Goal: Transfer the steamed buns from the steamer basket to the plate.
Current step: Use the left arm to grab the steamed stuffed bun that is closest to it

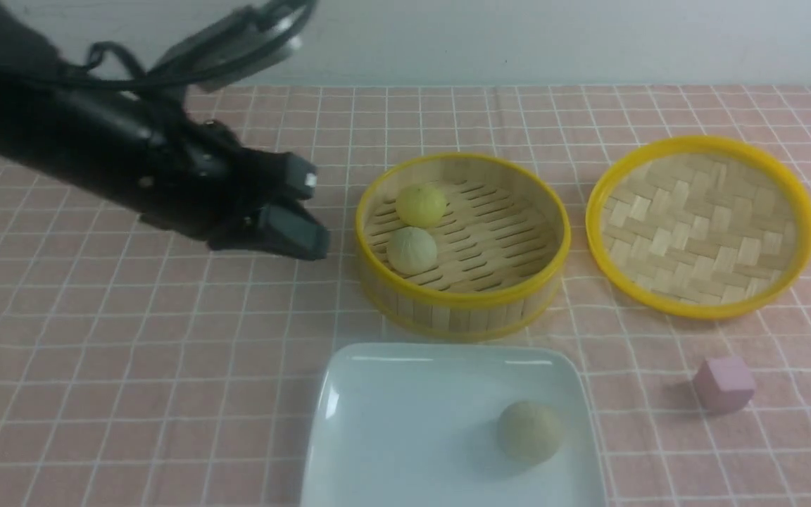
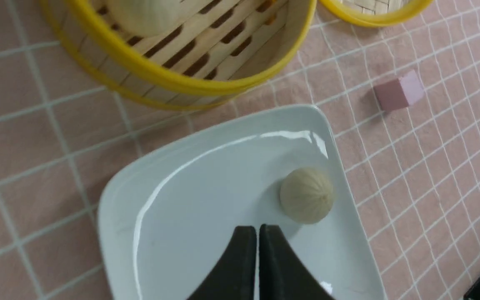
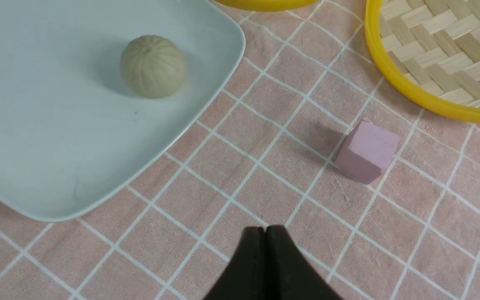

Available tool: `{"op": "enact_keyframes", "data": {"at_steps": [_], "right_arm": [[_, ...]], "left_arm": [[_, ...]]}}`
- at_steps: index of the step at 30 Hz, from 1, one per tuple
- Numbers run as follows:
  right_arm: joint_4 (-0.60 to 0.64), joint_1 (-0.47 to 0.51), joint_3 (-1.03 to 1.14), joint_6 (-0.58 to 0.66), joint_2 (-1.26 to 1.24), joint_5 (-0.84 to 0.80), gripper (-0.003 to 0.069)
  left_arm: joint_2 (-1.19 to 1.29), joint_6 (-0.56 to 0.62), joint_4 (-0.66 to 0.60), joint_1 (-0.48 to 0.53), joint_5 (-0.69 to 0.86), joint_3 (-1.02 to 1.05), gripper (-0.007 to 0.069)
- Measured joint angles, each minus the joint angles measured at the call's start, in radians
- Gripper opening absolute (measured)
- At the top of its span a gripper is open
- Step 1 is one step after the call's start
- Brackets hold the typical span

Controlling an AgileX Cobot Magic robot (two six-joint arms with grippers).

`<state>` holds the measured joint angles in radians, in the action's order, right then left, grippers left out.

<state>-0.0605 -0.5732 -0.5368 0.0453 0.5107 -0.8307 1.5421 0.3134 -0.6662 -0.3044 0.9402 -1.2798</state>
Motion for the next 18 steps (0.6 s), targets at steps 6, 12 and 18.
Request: {"op": "enact_keyframes", "data": {"at_steps": [6,12,18], "right_arm": [[0.001,0.0,0.0,0.0,0.0,0.0,-0.0005],[0.0,0.0,0.0,0.0,0.0,0.0,-0.0001],[0.0,0.0,0.0,0.0,0.0,0.0,0.0001]], "left_arm": [[0.209,-0.247,0.253,-0.15,-0.063,-0.218,0.0189],[0.397,-0.431,0.581,-0.25,-0.072,-0.406,0.0342],[0.507,-0.455,0.743,-0.269,-0.134,-0.479,0.0359]]}}
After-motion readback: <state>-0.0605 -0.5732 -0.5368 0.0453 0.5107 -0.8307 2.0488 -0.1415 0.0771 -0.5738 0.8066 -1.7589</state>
